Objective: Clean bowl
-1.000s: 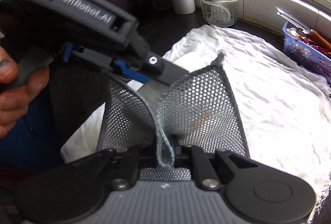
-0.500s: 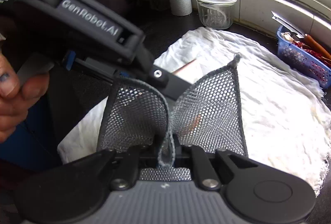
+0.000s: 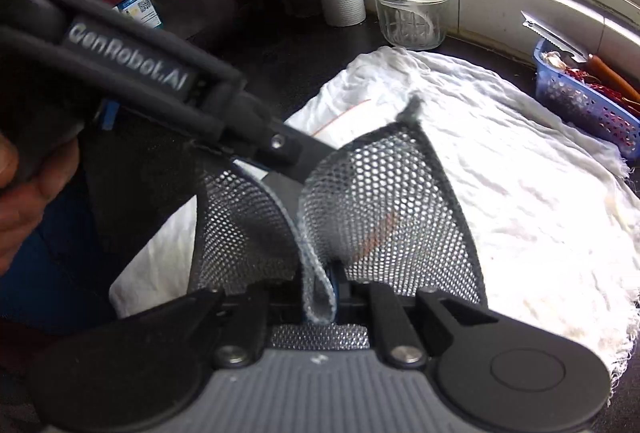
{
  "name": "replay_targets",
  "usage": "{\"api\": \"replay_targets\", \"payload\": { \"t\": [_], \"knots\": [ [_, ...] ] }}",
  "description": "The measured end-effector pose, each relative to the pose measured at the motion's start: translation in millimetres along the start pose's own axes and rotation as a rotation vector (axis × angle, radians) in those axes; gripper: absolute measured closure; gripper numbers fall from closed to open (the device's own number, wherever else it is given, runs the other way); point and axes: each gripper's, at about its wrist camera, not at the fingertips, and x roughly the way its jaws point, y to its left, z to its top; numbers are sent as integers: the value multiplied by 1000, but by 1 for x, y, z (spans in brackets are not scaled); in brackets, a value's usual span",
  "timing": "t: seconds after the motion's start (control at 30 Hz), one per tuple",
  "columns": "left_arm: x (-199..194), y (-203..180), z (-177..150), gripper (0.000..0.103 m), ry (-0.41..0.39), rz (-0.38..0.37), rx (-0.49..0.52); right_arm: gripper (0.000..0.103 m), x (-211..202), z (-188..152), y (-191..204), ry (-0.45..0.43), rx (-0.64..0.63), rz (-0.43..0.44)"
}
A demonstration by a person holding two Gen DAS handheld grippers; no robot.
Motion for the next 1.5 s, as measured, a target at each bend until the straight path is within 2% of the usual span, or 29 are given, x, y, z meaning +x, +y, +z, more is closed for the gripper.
{"api": "replay_targets", "payload": {
  "t": [0.1,0.2,0.3,0.5,0.53,0.6,0.7,0.73,0.83,0.97,1.1,1.23,1.3,1.33,1.5],
  "knots": [
    [6,-3,-2,87,40,2,51,93,-4,2,-4,-7,-1,-16],
    [7,3,-7,91,14,-31,3,93,-6,4,-3,-7,-9,-17],
    [7,16,-11,96,-17,-102,-161,93,-4,3,2,5,-21,-1],
    [11,43,-16,96,-104,-207,-490,92,10,-3,20,33,-46,40],
    [11,48,-17,96,-119,-218,-534,92,12,-3,23,36,-55,46],
    [12,51,-16,96,-126,-220,-555,93,14,-3,26,41,-67,53],
    [9,45,-11,93,-101,-182,-467,93,13,-2,25,33,-69,46],
    [6,36,-7,91,-89,-134,-363,93,12,-1,23,28,-62,41],
    [1,15,-2,89,-45,-43,-149,93,6,1,12,21,-49,15],
    [2,-8,-1,88,25,46,61,93,-4,2,1,1,-33,-6],
    [5,-21,-5,85,65,102,180,93,-8,4,-4,-14,-24,-23],
    [6,-21,-9,88,45,96,191,93,-8,3,-1,-15,-30,-26],
    [0,-7,-8,93,-11,3,59,93,-9,3,1,-15,-29,-13],
    [-2,4,-7,93,-32,-61,-44,93,-8,2,4,-11,-33,-4],
    [3,32,-9,96,-85,-156,-398,93,0,-4,18,-7,-23,36]
  ]
}}
